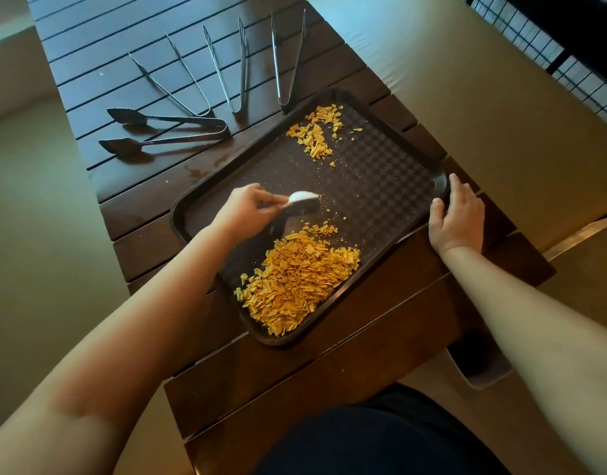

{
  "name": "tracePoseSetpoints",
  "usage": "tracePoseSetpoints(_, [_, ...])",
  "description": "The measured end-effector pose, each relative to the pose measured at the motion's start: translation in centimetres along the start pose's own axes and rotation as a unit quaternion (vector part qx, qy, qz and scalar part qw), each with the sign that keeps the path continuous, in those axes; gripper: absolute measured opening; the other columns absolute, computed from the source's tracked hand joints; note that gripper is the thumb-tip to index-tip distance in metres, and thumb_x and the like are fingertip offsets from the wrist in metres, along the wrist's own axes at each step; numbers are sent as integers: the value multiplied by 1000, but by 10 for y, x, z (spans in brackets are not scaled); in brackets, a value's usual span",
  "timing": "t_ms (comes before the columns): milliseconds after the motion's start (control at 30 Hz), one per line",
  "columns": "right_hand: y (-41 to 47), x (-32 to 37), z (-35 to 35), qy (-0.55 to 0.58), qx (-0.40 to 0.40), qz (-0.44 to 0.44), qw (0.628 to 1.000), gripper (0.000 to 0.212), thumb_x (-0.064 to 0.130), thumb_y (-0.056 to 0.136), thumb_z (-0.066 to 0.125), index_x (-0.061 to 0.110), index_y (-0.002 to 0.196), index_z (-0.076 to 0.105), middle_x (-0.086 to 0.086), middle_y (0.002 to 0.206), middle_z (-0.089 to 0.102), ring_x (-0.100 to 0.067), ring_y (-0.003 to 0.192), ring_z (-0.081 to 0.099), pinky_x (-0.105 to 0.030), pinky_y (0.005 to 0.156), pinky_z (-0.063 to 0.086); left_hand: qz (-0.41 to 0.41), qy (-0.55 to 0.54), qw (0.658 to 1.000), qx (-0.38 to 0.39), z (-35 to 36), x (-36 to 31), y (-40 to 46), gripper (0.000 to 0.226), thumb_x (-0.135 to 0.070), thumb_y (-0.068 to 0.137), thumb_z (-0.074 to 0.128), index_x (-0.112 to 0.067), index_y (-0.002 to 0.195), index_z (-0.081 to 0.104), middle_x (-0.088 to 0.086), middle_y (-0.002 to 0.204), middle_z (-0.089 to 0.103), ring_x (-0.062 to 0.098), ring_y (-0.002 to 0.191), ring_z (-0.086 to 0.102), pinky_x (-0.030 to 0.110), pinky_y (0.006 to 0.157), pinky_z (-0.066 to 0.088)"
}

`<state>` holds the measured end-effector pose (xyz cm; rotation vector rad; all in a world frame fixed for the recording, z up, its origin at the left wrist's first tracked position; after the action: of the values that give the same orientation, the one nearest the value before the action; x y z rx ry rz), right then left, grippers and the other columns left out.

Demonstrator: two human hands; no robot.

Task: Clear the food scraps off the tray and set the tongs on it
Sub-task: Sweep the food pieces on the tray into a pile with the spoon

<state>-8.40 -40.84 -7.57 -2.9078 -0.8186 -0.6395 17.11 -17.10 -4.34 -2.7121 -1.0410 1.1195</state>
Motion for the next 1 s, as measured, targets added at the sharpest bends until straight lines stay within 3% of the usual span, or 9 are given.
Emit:
tracePoseSetpoints(100, [0,-1,1,-4,2,3,1000,63,43,92,25,11,145,31,-14,148,37,-30,139,29,-46,115,23,-26,0,1000,-17,2,0,16,26,-23,90,59,-20,115,66,2,95,52,14,87,48,25,73,40])
tracePoseSetpoints(267, [0,-2,2,-5,3,4,1000,63,43,92,25,11,145,31,-13,148,37,-29,139,29,-45,115,22,7,27,995,92,32,-19,20,26,-25,90,59,-24,115,66,-6,89,50,5,77,45,17,63,35])
tracePoseSetpoints(333, [0,-1,1,-5,2,3,1000,63,43,92,24,11,145,30,-13,148,37,-29,139,28,-45,115,22,35,79,989,124,42,-30,15,24,-33,87,62,-30,109,68,-11,85,50,5,78,47,22,65,39])
tracePoseSetpoints(433, [0,-1,1,-4,2,4,1000,63,43,91,24,11,145,30,-14,148,37,-29,139,28,-44,115,21,82,148,975,148,51,-46,6,20,-44,84,61,-38,102,70,-11,96,58,7,91,54,30,74,47])
tracePoseSetpoints(533, [0,-1,-1,-3,-1,3,1000,63,43,91,25,10,145,31,-15,147,37,-30,139,29,-45,115,22,115,149,971,146,54,-61,-3,21,-47,85,60,-39,102,70,-10,100,59,8,92,55,32,76,48])
tracePoseSetpoints(700, [0,-1,0,-6,0,2,1000,63,43,92,25,10,145,30,-15,148,36,-30,139,29,-45,115,21,171,236,945,151,55,-71,-18,23,-46,86,58,-39,106,68,-15,93,51,3,81,45,19,56,32])
tracePoseSetpoints(867, [0,-1,1,-7,0,2,1000,63,43,92,25,10,145,30,-15,148,36,-31,139,29,-46,115,22,163,264,940,144,40,-51,-28,23,-45,87,57,-40,108,67,-16,90,47,1,80,42,17,54,28])
tracePoseSetpoints(1000, [1,-1,0,-8,0,6,1000,62,43,93,25,11,146,29,-15,148,36,-31,139,29,-46,115,22,124,250,952,128,27,-36,-30,23,-45,87,58,-39,107,68,-11,89,50,6,80,47,23,58,35])
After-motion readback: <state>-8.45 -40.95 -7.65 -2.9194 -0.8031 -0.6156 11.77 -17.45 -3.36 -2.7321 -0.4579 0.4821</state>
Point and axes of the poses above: each hand's wrist, its own y-axis towards the middle knuckle, its own z-axis out of the palm, x = y × z, the point moved 9 cm from there along y, towards the middle knuckle
